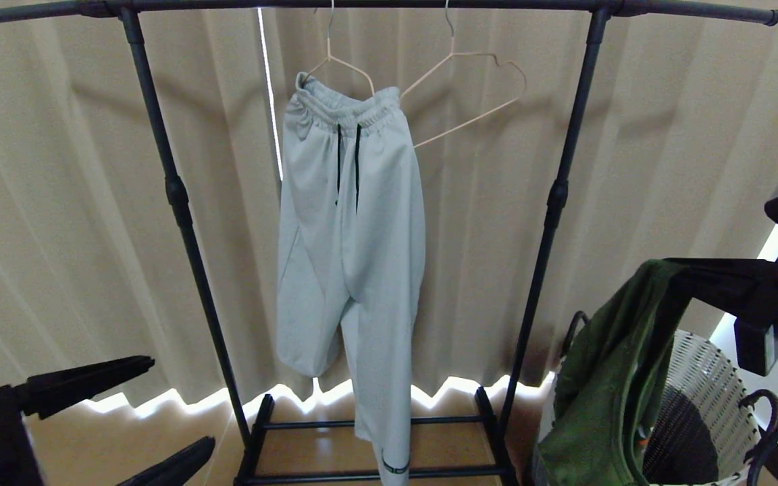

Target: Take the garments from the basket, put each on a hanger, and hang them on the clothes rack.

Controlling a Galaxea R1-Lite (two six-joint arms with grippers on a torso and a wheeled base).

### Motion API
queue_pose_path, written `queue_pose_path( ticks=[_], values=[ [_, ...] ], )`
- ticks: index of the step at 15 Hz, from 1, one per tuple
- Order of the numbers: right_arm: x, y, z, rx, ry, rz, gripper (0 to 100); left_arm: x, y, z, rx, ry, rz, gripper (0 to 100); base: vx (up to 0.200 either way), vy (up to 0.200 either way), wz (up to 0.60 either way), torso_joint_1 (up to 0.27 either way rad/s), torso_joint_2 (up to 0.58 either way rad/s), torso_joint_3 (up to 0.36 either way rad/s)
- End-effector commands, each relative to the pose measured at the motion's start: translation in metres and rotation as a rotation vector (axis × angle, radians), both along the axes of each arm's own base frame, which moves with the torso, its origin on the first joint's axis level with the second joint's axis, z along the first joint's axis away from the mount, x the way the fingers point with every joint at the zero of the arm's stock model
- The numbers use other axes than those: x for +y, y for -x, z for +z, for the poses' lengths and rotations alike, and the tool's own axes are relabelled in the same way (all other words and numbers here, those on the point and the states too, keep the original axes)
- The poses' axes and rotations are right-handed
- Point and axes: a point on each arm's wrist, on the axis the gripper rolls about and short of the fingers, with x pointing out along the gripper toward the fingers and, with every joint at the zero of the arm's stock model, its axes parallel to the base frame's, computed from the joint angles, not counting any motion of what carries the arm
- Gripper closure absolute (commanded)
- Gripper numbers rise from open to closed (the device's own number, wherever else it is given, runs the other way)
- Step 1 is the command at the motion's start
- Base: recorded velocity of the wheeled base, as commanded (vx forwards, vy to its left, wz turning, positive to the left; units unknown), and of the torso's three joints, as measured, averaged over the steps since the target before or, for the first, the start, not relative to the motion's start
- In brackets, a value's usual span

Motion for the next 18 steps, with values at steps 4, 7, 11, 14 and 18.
queue_pose_path(
  ticks=[4,7,11,14,18],
  values=[
    [0.033,-0.015,0.022,-0.034,-0.035,0.12,100,-0.073,-0.057,-0.006,0.159,0.071,-0.157,0,0.0,0.0,0.0,0.0,0.0,0.0],
    [0.056,-0.017,0.033,0.003,-0.143,0.174,100,-0.107,-0.042,0.001,0.234,0.154,-0.291,0,0.0,0.0,0.0,0.0,0.0,0.0],
    [0.068,-0.027,0.036,0.011,-0.153,0.19,100,-0.14,-0.047,0.013,0.265,0.216,-0.294,0,0.0,0.0,0.0,0.0,0.0,0.0],
    [0.081,-0.038,0.034,-0.008,-0.165,0.206,100,-0.167,-0.062,0.016,0.265,0.219,-0.284,0,0.0,0.0,0.0,0.0,0.0,0.0],
    [0.081,-0.038,0.035,-0.017,-0.168,0.207,100,-0.194,-0.078,0.005,0.274,0.199,-0.261,0,0.0,0.0,0.0,0.0,0.0,0.0]
  ],
)
